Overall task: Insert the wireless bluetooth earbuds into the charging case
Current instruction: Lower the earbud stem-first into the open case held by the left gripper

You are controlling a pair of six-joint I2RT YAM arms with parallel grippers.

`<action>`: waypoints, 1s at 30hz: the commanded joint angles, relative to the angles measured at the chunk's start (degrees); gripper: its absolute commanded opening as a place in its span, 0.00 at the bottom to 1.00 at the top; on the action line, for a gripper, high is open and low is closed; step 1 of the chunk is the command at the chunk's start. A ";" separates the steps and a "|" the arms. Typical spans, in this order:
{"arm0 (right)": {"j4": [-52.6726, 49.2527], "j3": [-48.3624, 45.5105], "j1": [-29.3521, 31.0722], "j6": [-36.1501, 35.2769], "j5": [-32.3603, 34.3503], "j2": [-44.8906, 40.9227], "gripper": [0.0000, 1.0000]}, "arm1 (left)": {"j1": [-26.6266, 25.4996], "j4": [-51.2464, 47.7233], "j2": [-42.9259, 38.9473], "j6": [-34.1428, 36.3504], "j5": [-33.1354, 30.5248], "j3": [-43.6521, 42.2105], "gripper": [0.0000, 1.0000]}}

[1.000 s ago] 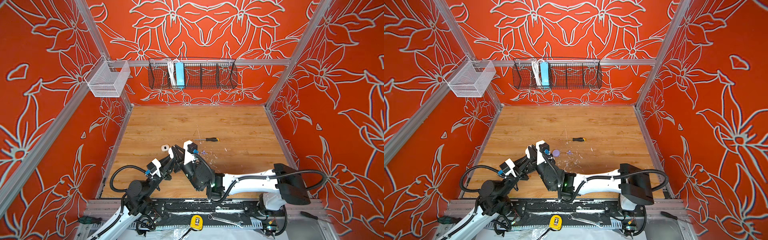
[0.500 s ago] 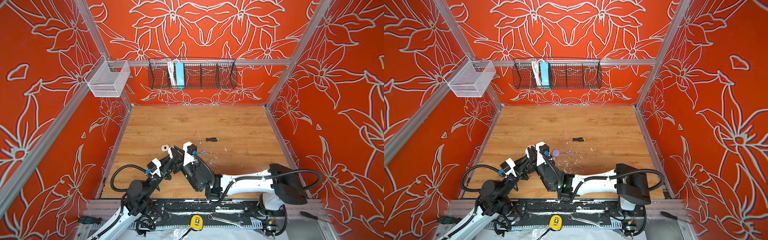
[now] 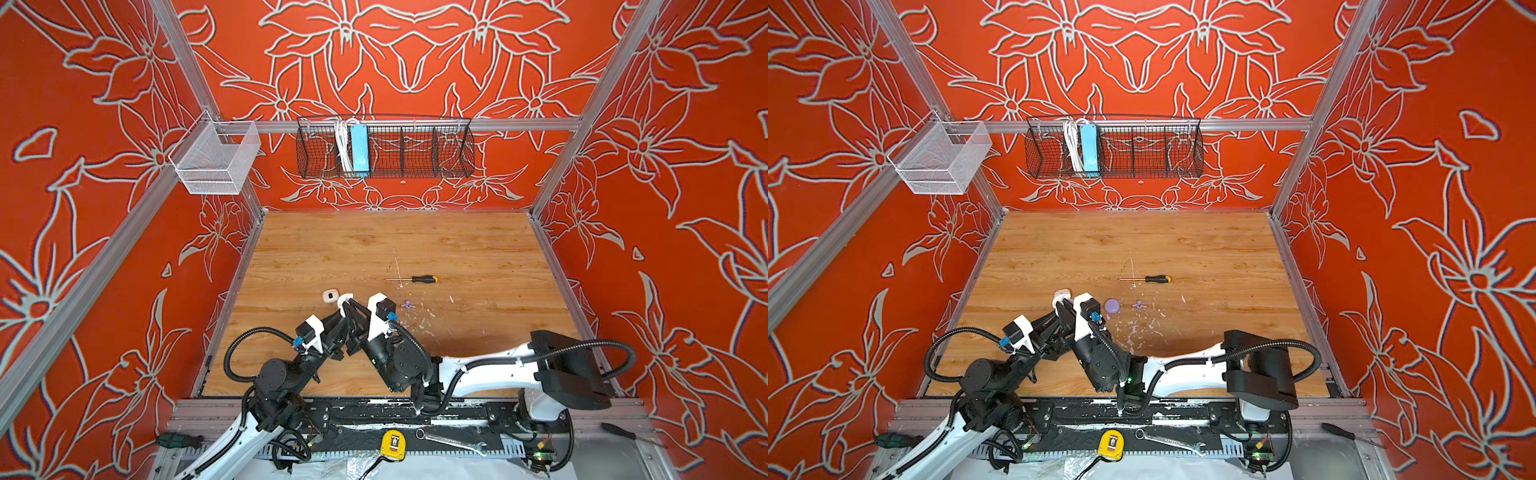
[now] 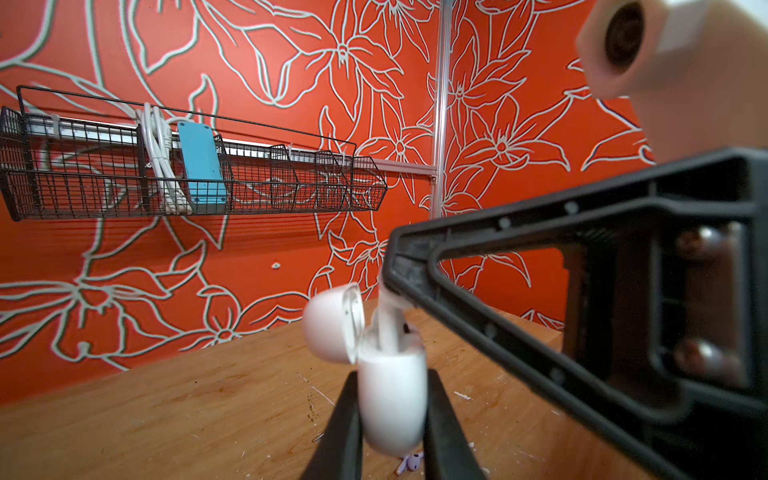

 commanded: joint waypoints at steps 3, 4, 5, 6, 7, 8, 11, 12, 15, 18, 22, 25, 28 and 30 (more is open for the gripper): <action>-0.03 -1.31 0.84 -1.97 3.73 1.44 0.04 | 0.05 3.24 -0.86 -0.37 -1.36 -2.82 0.00; -0.12 -1.22 0.85 -2.17 3.95 1.54 0.04 | 0.05 3.22 -0.86 -0.37 -1.28 -2.82 0.00; -0.21 -1.05 0.85 -2.33 4.12 1.62 0.04 | 0.05 3.23 -0.86 -0.28 -1.19 -2.82 0.00; -0.51 -0.83 0.85 -2.47 4.22 1.64 0.04 | 0.05 3.19 -0.86 -0.28 -1.18 -2.82 0.00; -1.09 -0.45 0.85 -2.55 4.37 1.72 0.04 | 0.05 3.21 -0.86 -0.22 -1.12 -2.82 0.00; -2.15 0.13 0.85 -2.53 4.55 1.73 0.04 | 0.05 3.24 -0.86 -0.12 -1.01 -2.82 0.00; -4.35 1.41 0.85 -2.72 4.57 1.81 0.04 | 0.05 3.26 -0.86 -0.02 -0.68 -2.82 0.00; -4.48 1.66 0.85 -2.82 4.57 1.82 0.04 | 0.10 3.25 -0.86 0.07 -0.53 -2.82 0.00; -5.07 2.56 0.85 -3.55 4.89 1.73 0.04 | 0.05 3.14 -0.86 0.16 -0.48 -2.82 0.00; -7.28 4.21 0.85 -4.46 5.99 1.38 0.04 | 0.05 3.05 -0.86 0.32 -0.48 -2.82 0.00; -10.69 6.14 0.85 -4.49 6.16 0.94 0.04 | 0.05 3.03 -0.86 0.42 -0.30 -2.80 0.00; -11.44 6.04 0.85 -3.55 5.80 0.67 0.04 | 0.05 3.05 -0.86 0.42 -0.26 -2.74 0.00; -11.31 5.26 0.85 -2.78 5.32 0.37 0.04 | 0.05 3.06 -0.86 0.43 -0.22 -2.80 0.00; -11.16 4.78 0.85 -2.32 4.63 0.02 0.04 | 0.05 2.98 -0.86 0.43 -0.22 -2.73 0.00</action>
